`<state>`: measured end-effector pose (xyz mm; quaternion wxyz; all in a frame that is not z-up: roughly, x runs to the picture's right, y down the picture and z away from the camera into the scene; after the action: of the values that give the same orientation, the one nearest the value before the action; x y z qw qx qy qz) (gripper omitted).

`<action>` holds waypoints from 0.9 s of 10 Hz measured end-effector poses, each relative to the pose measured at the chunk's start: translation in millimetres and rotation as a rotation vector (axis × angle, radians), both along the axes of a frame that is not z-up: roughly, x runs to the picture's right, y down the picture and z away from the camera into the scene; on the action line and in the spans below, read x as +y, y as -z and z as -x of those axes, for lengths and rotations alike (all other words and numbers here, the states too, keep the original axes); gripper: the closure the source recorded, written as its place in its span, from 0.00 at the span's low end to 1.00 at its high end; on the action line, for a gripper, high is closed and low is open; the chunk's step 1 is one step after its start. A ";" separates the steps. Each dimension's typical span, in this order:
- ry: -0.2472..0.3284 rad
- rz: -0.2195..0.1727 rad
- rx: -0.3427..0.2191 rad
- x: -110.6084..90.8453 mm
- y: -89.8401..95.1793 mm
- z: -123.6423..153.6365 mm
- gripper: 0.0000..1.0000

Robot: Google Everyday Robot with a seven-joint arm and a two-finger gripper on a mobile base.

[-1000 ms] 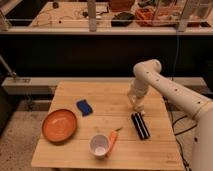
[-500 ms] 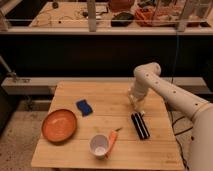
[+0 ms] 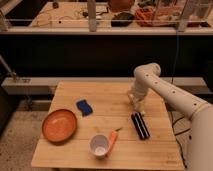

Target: Place the bottle in the ceramic bowl

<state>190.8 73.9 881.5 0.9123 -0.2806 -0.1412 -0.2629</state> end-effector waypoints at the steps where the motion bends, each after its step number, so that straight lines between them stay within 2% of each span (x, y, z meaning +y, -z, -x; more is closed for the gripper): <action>1: 0.000 0.004 -0.001 2.8 -0.5 -6.4 0.20; 4: -0.004 0.003 -0.004 1.7 -7.9 5.5 0.20; 7: -0.010 0.012 0.000 3.3 -14.5 -12.2 0.20; 9: -0.014 0.012 -0.001 3.7 -17.2 -13.1 0.20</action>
<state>203.9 77.6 898.7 0.9123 -0.2850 -0.1453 -0.2558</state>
